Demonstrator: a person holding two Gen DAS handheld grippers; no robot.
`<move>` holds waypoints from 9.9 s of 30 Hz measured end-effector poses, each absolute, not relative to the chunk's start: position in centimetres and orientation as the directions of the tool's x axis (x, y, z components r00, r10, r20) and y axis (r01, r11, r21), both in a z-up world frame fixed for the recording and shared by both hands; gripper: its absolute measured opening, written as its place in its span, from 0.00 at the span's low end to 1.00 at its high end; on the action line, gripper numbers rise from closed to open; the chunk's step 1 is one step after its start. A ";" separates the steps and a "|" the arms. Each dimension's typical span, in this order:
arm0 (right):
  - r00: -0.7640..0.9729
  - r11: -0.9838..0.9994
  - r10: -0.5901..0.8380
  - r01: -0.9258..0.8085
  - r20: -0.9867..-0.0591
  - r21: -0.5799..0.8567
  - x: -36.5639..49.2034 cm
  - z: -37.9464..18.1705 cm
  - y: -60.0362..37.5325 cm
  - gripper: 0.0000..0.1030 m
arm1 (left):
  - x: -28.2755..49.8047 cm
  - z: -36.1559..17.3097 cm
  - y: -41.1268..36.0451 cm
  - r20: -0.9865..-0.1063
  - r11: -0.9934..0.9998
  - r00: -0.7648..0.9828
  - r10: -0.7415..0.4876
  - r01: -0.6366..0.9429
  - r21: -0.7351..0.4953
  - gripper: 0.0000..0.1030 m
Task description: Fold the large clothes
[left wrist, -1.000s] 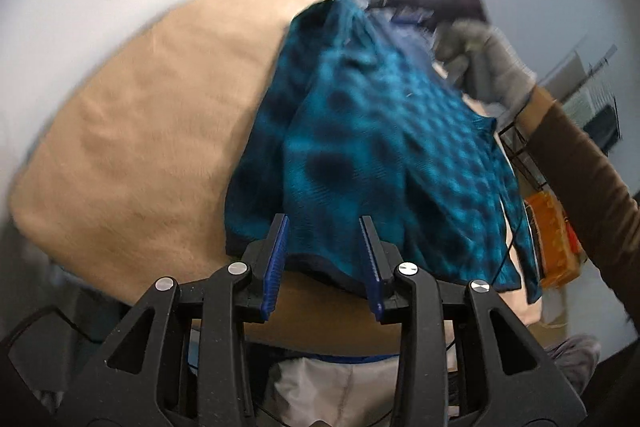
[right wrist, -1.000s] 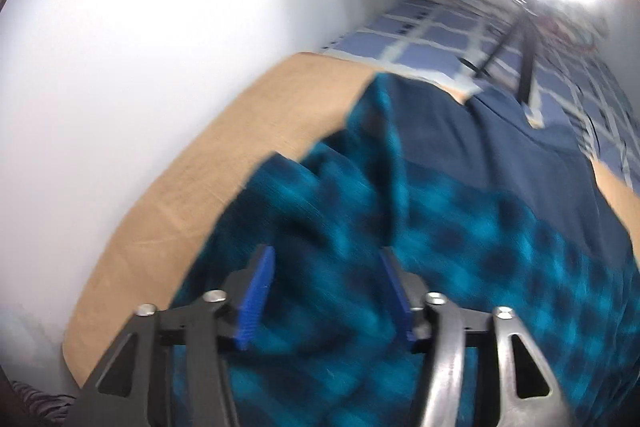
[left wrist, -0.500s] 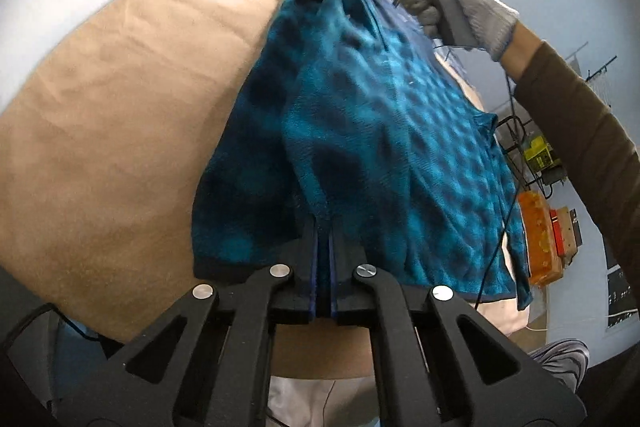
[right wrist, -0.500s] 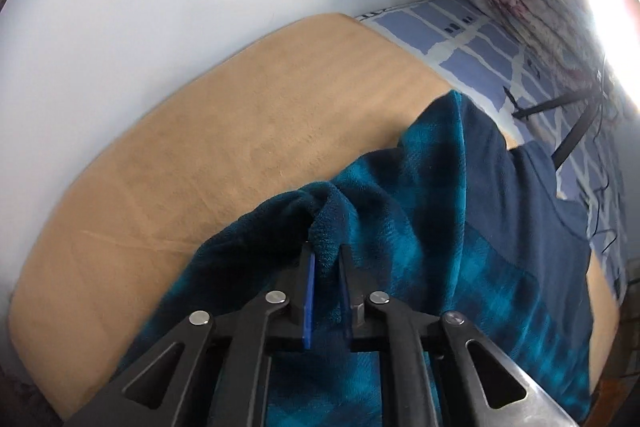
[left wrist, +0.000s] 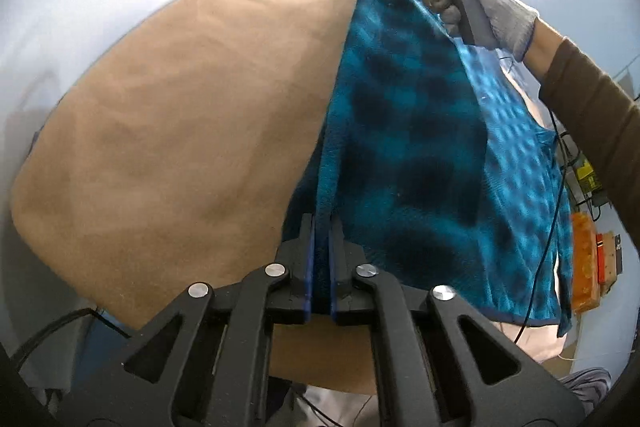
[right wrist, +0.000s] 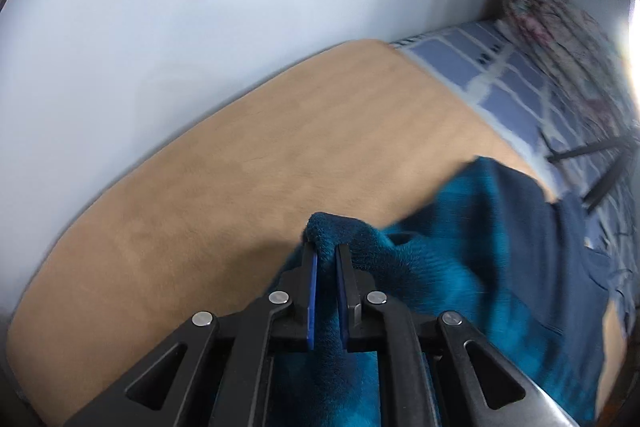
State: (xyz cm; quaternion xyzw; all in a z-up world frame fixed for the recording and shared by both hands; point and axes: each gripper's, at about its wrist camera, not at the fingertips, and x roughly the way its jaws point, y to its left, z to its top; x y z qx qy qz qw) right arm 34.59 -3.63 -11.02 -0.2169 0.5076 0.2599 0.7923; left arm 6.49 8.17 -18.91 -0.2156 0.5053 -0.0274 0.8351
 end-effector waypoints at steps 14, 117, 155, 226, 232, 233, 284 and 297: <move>0.348 0.840 0.459 -0.469 -0.817 0.272 35.1 -7.5 -17.0 0.15 | 6.4 -16.7 6.9 -0.752 0.905 0.579 -0.315 -0.056 -0.422 0.16; 0.237 0.740 0.673 -0.196 -0.701 0.644 18.2 -9.1 -23.0 0.07 | 6.2 -12.1 -6.8 -0.748 0.928 0.552 -0.367 0.271 -0.255 0.07; 0.340 0.850 0.524 -0.143 -0.781 0.508 12.5 -4.5 -33.7 0.39 | 6.1 -14.0 -8.8 -0.778 0.872 0.414 -0.474 0.342 -0.349 0.32; 0.455 0.852 0.511 -0.380 -0.729 0.360 28.9 -4.8 -25.8 0.28 | 9.1 -15.1 -9.6 -0.760 0.878 0.454 -0.464 0.349 -0.328 0.25; 0.455 0.932 0.348 -0.260 -0.820 0.251 33.1 -10.1 -25.9 0.22 | 9.7 -19.2 -10.6 -0.823 0.877 0.360 -0.440 0.367 -0.309 0.25; 0.432 0.957 0.285 -0.176 -0.855 0.230 33.9 -11.9 -27.3 0.22 | 9.5 -19.7 -10.6 -0.825 0.877 0.353 -0.441 0.366 -0.312 0.25; 0.532 0.940 0.311 -0.294 -0.788 0.172 -9.6 -0.7 -39.1 0.64 | 4.3 -7.0 -5.8 -0.697 0.884 0.586 -0.413 0.441 -0.153 0.54; 0.603 0.982 0.071 0.098 -0.795 0.162 -14.0 1.0 -57.5 0.72 | 8.4 -5.7 -11.6 -0.678 0.821 0.509 -0.530 0.510 -0.258 0.57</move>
